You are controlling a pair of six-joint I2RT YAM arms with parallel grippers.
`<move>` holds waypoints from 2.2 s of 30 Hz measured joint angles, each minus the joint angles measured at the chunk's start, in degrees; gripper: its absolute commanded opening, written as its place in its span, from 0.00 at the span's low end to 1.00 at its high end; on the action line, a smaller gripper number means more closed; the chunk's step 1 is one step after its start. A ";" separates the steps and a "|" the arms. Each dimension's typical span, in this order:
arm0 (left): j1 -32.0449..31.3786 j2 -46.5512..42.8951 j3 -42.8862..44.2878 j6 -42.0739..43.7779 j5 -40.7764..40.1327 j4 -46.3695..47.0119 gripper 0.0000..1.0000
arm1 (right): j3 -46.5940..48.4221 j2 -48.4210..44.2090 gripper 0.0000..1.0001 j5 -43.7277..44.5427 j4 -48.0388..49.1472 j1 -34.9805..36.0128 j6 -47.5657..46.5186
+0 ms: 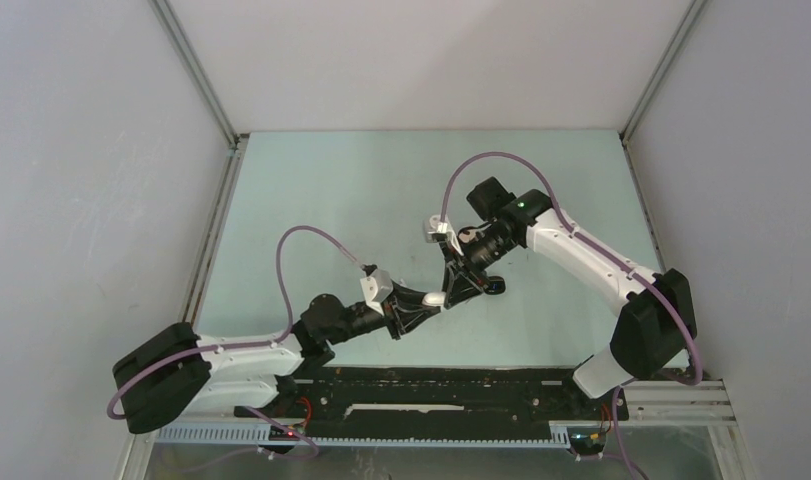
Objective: Insert the wireless bluetooth earbuds into the charging case
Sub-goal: Pick up the charging case at the center of the board, then open the charging case.
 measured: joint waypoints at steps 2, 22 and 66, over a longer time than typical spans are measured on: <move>0.00 1.09 0.02 -0.70 -0.07 0.79 0.34 | -0.04 0.00 0.12 0.72 -0.13 0.04 -0.11; 0.00 3.65 2.99 -0.33 2.14 -2.91 0.38 | -0.07 -2.82 0.10 6.91 -0.37 0.76 -0.59; -0.11 7.52 2.69 3.28 3.45 -0.11 0.00 | -0.07 -3.04 0.37 3.54 -0.72 -2.16 0.70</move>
